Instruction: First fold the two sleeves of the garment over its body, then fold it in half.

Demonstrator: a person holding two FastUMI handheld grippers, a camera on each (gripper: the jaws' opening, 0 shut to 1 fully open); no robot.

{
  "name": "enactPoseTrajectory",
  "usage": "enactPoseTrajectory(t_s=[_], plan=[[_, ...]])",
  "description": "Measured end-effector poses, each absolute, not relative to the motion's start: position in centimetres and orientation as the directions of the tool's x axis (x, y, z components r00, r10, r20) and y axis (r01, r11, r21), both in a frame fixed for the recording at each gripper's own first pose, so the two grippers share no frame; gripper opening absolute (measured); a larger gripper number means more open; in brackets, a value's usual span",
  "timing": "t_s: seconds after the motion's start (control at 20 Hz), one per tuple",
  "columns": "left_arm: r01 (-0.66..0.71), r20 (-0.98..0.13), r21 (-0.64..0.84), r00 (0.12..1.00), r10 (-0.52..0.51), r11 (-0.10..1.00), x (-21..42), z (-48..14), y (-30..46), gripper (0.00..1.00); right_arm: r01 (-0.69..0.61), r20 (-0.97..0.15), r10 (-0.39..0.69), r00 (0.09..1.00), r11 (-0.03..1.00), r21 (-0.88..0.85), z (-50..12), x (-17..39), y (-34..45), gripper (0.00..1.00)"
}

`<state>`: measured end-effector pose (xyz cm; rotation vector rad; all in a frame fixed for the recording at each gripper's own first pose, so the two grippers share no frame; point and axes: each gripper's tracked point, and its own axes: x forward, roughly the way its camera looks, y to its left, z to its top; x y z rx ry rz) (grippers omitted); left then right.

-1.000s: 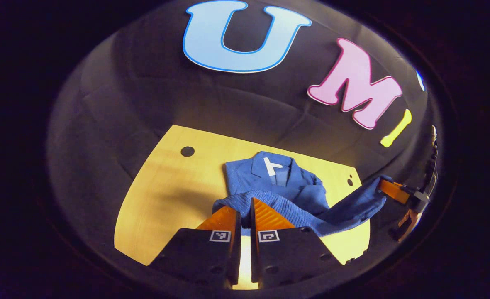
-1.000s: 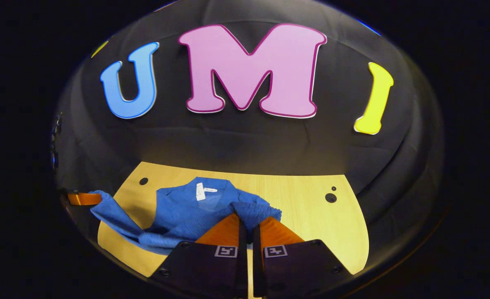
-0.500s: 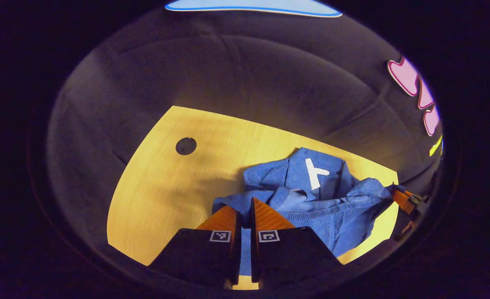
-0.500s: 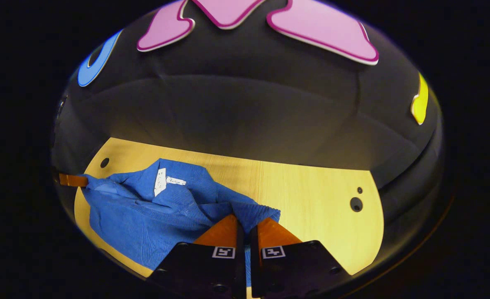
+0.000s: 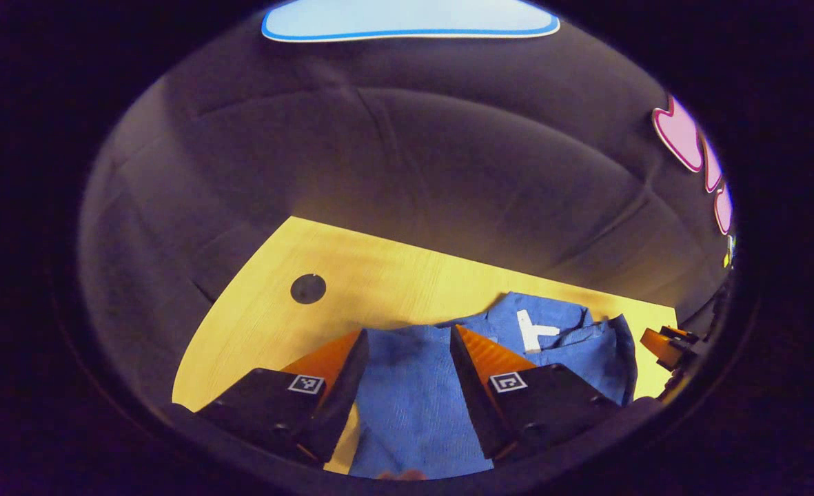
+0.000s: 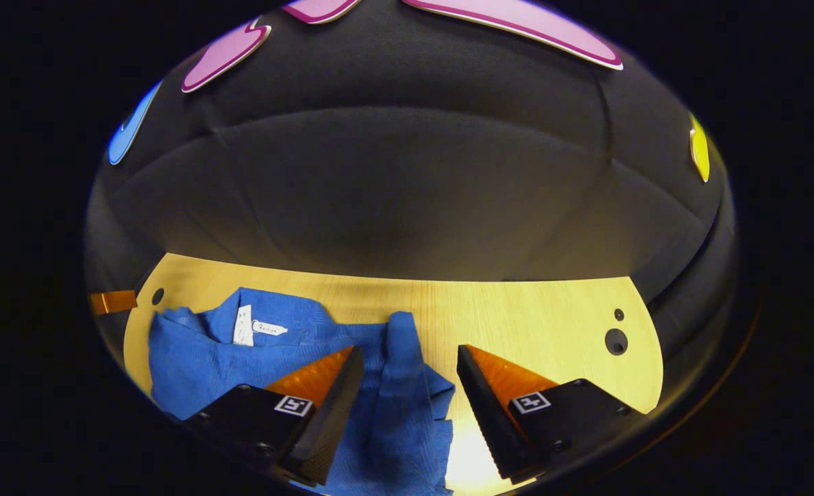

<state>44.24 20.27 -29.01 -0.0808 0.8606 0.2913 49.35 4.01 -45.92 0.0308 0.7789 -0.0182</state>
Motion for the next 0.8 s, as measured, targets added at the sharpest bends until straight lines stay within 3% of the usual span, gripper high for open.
enactPoseTrajectory(t_s=[0.1,0.15,0.2,0.45,0.8], plan=[[-0.296,-0.705,0.158,0.634,0.318,0.942,44.9,-27.4,20.3,0.74,-0.009,-0.682,0.009,0.731,1.0,0.003,-44.7,49.2,4.8,0.93],[-0.307,-0.66,0.211,0.655,0.367,0.928,45.0,-26.1,20.4,0.88,-0.03,-0.67,0.022,0.742,1.0,-0.001,-43.5,48.8,5.5,0.96],[-0.304,-0.63,0.224,0.68,0.375,0.926,44.8,-25.6,19.9,0.88,-0.048,-0.656,0.027,0.754,0.999,-0.014,-42.3,48.5,5.9,0.98],[-0.224,-0.581,0.15,0.768,0.269,0.963,41.3,-23.0,17.1,0.88,-0.097,-0.554,0.053,0.831,0.994,-0.05,-33.0,43.9,8.4,0.99],[-0.142,-0.491,0.124,0.851,0.185,0.982,30.3,-16.6,14.0,0.88,-0.053,-0.322,0.05,0.946,0.999,-0.001,-19.5,33.0,10.6,0.98]])
